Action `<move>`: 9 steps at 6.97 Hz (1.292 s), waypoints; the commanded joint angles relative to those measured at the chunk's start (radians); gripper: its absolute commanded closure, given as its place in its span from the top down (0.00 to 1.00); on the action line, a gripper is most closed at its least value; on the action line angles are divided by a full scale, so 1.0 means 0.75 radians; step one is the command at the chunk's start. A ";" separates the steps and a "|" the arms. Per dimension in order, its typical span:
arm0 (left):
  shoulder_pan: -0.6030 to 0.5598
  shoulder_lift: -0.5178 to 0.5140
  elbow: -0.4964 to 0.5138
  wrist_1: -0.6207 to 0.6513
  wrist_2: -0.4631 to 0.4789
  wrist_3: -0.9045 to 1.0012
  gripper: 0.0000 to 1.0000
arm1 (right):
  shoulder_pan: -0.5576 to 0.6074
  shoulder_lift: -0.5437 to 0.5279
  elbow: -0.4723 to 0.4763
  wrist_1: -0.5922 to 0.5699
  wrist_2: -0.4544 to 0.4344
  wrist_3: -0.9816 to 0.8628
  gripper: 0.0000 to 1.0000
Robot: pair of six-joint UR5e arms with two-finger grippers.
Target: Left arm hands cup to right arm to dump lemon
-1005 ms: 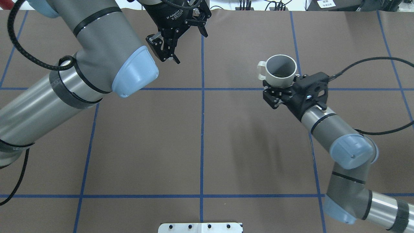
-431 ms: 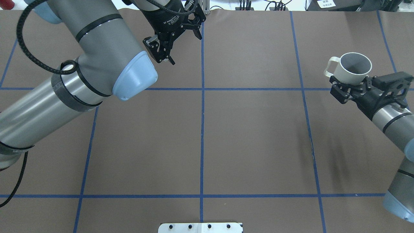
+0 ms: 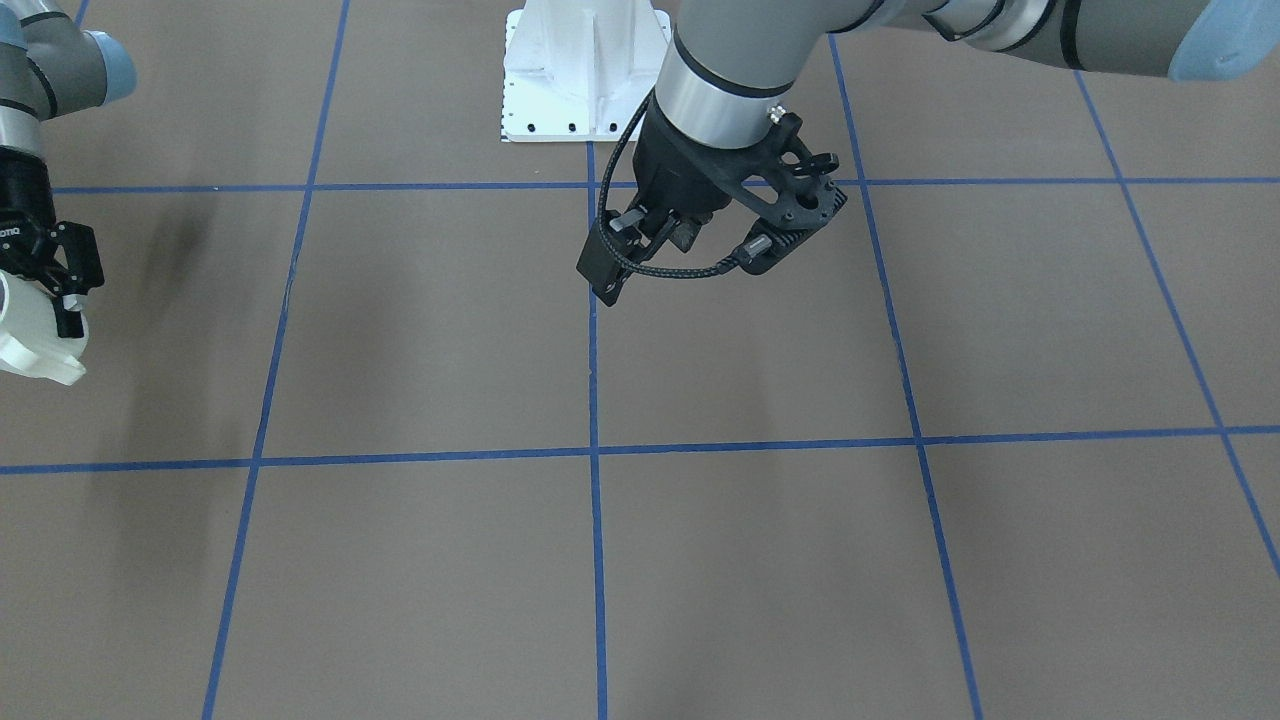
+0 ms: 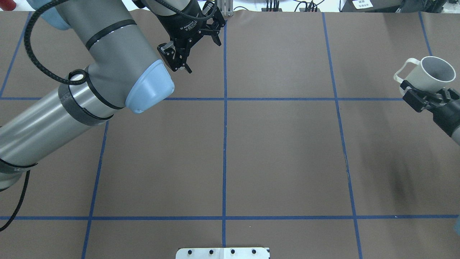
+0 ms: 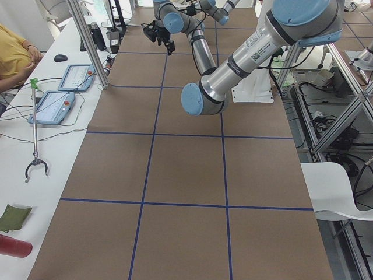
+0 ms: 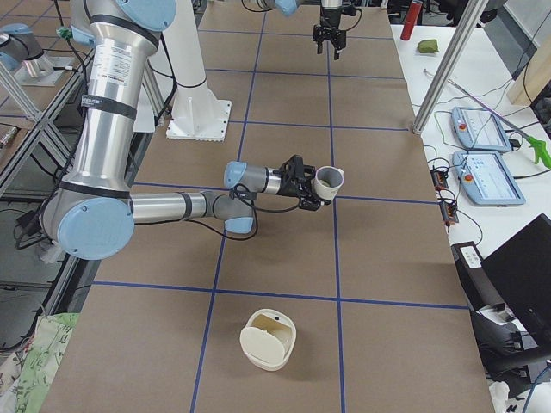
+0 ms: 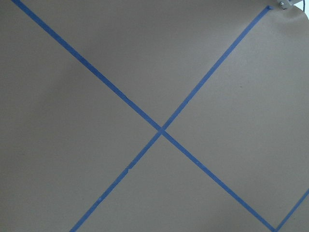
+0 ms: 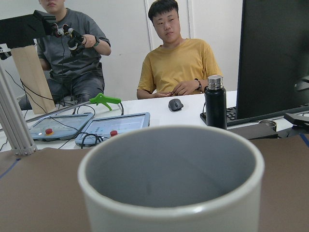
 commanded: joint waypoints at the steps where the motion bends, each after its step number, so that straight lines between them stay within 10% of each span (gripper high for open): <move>1: 0.015 0.014 0.003 -0.007 0.028 0.018 1.00 | 0.056 -0.113 -0.149 0.312 0.056 0.240 0.00; 4: 0.029 0.016 0.003 -0.005 0.038 0.018 1.00 | 0.563 -0.134 -0.332 0.445 0.648 0.477 0.00; 9: 0.041 0.006 0.001 -0.007 0.073 0.018 1.00 | 0.597 -0.210 -0.556 0.781 0.598 1.225 0.00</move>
